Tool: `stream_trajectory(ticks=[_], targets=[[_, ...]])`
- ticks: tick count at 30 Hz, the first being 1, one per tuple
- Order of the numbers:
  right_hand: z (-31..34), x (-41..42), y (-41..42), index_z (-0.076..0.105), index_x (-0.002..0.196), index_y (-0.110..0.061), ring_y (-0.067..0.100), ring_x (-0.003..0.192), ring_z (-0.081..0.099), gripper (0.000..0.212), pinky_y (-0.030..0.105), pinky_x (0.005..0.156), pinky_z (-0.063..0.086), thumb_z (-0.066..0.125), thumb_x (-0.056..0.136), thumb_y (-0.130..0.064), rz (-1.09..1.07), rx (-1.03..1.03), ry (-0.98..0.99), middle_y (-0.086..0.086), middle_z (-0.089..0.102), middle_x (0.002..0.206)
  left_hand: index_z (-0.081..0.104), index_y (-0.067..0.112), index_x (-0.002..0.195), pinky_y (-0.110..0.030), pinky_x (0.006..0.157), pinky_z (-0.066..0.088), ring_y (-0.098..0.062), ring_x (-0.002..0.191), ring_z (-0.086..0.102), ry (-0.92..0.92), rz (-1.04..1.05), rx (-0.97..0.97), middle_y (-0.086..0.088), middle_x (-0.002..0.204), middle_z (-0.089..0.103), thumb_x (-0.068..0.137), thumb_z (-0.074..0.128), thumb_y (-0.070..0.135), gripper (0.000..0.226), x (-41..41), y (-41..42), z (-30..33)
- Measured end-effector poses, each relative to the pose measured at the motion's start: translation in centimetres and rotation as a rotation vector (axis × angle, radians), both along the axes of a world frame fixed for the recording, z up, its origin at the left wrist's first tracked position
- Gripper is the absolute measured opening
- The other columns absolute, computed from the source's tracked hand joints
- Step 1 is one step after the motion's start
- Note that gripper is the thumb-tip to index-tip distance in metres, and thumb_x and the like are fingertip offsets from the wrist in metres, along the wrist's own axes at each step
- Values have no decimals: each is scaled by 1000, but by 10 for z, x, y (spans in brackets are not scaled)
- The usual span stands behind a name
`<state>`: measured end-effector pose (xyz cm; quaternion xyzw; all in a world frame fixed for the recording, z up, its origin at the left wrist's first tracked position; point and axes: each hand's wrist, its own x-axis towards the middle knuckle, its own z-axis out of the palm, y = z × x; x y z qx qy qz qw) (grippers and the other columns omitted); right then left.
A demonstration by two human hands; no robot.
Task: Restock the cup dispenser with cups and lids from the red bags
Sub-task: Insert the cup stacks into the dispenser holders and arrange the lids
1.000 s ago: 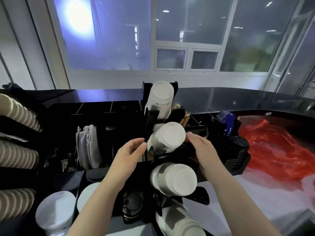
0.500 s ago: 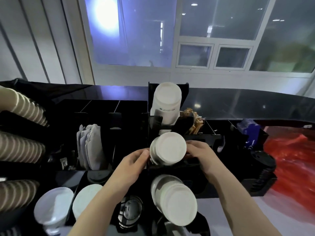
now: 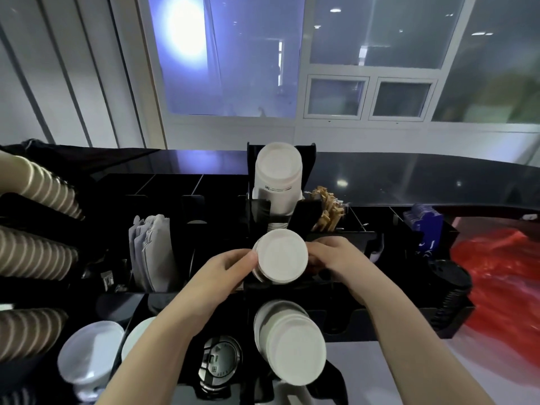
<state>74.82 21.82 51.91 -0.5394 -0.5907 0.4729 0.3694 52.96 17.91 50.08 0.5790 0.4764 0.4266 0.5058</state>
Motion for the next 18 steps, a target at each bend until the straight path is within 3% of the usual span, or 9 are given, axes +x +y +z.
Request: stream_trajectory(ticks=[3, 6, 9, 11, 13, 16, 18], targets=[[-2, 1, -4, 69, 86, -1, 14, 65, 55, 37, 26, 62, 43, 62, 88, -38, 17, -13, 37, 4, 61, 69, 71, 41, 101, -27, 90, 45, 0, 98, 65, 54, -28, -11, 12, 100, 73, 64, 59, 70, 50, -2, 2, 4], [0, 5, -6, 75, 94, -15, 14, 76, 60, 28, 32, 75, 48, 61, 89, -39, 25, -8, -70, -1, 69, 81, 70, 35, 108, -29, 92, 47, -6, 104, 64, 45, -96, -50, 7, 107, 72, 63, 61, 72, 59, -6, 0, 8], [9, 7, -7, 72, 103, -27, 3, 91, 66, 25, 31, 89, 51, 65, 82, -39, -180, 227, -181, -15, 73, 92, 64, 29, 119, -31, 103, 39, -2, 115, 55, -67, 165, 10, 14, 117, 66, 56, 66, 68, 74, -8, 4, 14], [22, 5, -7, 72, 95, -32, -5, 83, 65, 25, 24, 78, 50, 63, 74, -42, -321, 385, -27, -20, 72, 85, 64, 38, 109, -27, 101, 40, 4, 113, 56, -187, 322, 119, 18, 115, 66, 54, 67, 64, 62, -11, 10, 25], [36, 2, 0, 72, 90, -31, -2, 79, 67, 21, 22, 73, 49, 61, 74, -38, -352, 433, 125, -18, 73, 84, 65, 41, 106, -25, 98, 40, 5, 110, 58, -222, 330, 197, 17, 116, 66, 54, 65, 63, 56, -9, 20, 42], [55, -8, 18, 74, 87, -26, 12, 74, 66, 13, 28, 69, 54, 61, 86, -24, -319, 324, 200, -11, 72, 79, 60, 34, 120, -25, 98, 41, 5, 110, 56, -68, 270, 233, 21, 115, 64, 54, 61, 68, 74, 0, 39, 68], [60, -14, 31, 70, 77, -19, 20, 65, 56, 16, 31, 58, 47, 59, 89, -23, -284, 210, 171, 1, 63, 69, 60, 25, 122, -31, 101, 44, -6, 112, 58, 76, 181, 199, 14, 115, 66, 56, 60, 71, 81, 8, 49, 78]])
